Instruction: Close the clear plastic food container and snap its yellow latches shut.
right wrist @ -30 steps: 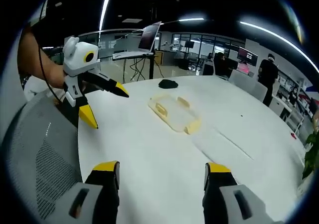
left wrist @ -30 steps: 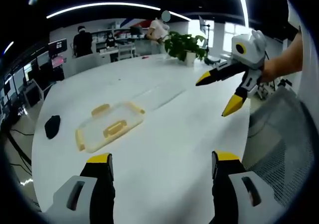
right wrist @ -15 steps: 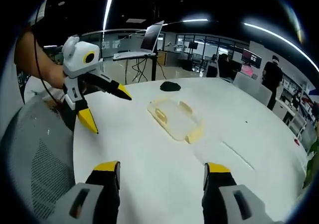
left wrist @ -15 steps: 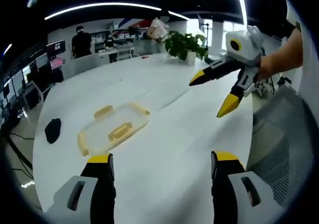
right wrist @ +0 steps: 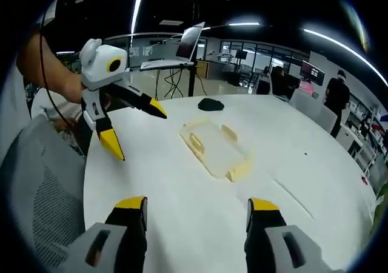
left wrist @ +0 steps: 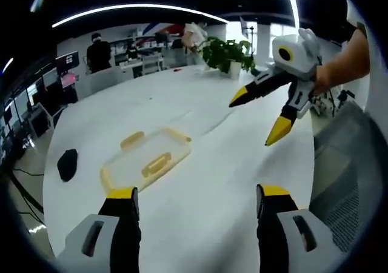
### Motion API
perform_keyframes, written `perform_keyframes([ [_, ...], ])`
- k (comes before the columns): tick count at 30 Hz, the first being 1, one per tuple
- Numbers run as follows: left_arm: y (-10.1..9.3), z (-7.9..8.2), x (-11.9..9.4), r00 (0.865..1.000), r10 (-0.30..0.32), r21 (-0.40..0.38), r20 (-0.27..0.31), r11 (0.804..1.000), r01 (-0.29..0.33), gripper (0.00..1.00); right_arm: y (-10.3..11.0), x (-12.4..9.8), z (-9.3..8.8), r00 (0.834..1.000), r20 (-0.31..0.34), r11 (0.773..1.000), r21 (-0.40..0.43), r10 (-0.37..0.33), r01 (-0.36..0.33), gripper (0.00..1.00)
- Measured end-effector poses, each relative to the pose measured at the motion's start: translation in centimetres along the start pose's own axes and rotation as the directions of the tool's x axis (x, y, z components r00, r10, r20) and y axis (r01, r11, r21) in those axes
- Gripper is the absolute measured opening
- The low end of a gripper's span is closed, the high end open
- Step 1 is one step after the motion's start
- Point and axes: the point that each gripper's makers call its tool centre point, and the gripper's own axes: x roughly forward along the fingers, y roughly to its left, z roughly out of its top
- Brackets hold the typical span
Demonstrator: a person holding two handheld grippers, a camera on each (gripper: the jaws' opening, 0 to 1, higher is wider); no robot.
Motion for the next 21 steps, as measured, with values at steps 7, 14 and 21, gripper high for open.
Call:
perform_keyframes([
  [7, 0.8, -0.2, 0.0, 1.0, 0.002, 0.015, -0.01, 1.0, -0.001, 0.77, -0.6, 0.8, 0.3, 1.0, -0.001, 1.0, -0.003, 0.01, -0.01, 0.62],
  [14, 2.1, -0.3, 0.3, 1.0, 0.007, 0.025, -0.017, 1.0, -0.007, 0.77, -1.2, 1.5, 0.7, 1.0, -0.005, 0.999, -0.024, 0.023, -0.023, 0.62],
  [21, 3.4, 0.0, 0.8, 1.0, 0.01, 0.029, -0.012, 1.0, -0.009, 0.77, -1.3, 2.4, 1.3, 0.999, 0.004, 0.999, -0.023, 0.04, -0.04, 0.62],
])
